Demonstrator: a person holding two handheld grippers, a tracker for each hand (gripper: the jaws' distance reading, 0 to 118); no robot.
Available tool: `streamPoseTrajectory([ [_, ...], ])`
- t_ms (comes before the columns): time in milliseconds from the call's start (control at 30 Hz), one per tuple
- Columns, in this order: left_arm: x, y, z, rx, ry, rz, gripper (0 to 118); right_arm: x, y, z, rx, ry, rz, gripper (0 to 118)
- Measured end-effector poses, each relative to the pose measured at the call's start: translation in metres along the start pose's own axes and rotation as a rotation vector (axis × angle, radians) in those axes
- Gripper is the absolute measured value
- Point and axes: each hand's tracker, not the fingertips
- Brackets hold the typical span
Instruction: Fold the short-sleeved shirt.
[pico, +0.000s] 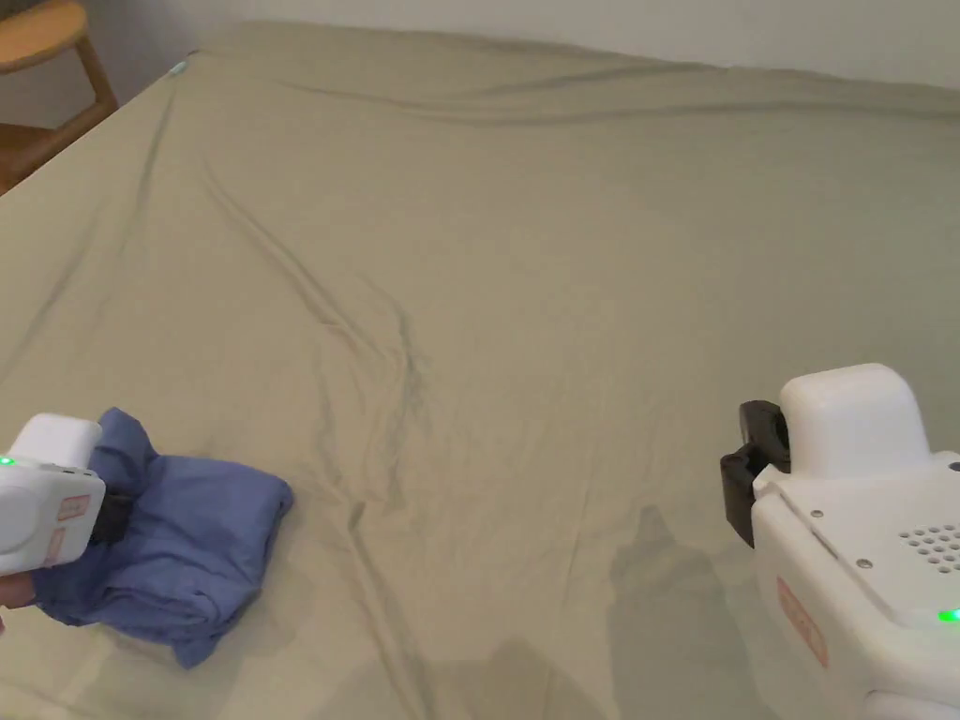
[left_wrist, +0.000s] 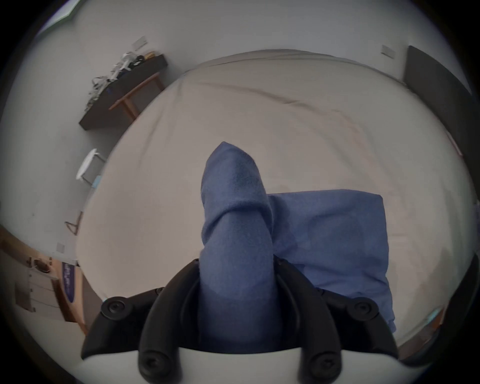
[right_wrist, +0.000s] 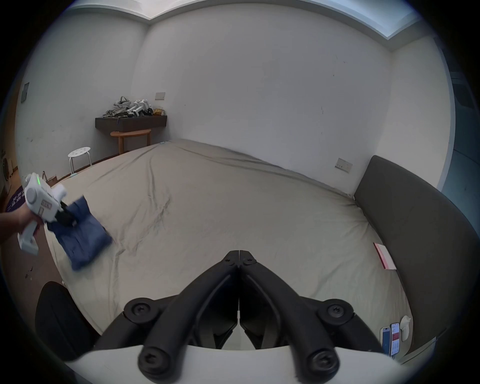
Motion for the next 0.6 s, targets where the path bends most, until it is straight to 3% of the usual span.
streamPoseTrajectory([
  [267,-0.098,0.018,-0.043,-0.058,0.250,-0.080,31,-0.012,-0.008,-0.036,-0.091,-0.010,0.000,1],
  [433,-0.122,0.016,-0.065,-0.161,0.244,-0.017,31,-0.011,-0.007,-0.045,-0.118,-0.008,0.002,1],
  [467,-0.120,0.015,-0.064,-0.148,0.250,-0.026,47,-0.008,-0.005,-0.045,-0.120,-0.008,-0.001,1],
  [533,-0.113,0.018,-0.055,-0.111,0.416,-0.090,100,-0.001,-0.003,-0.042,-0.116,-0.001,-0.015,1],
  [567,-0.113,0.023,-0.043,-0.057,0.391,-0.078,118,0.004,-0.001,-0.041,-0.113,0.003,-0.019,1],
  [600,-0.110,0.029,-0.029,0.003,0.350,-0.043,117,0.009,0.001,-0.038,-0.107,0.005,-0.023,1],
])
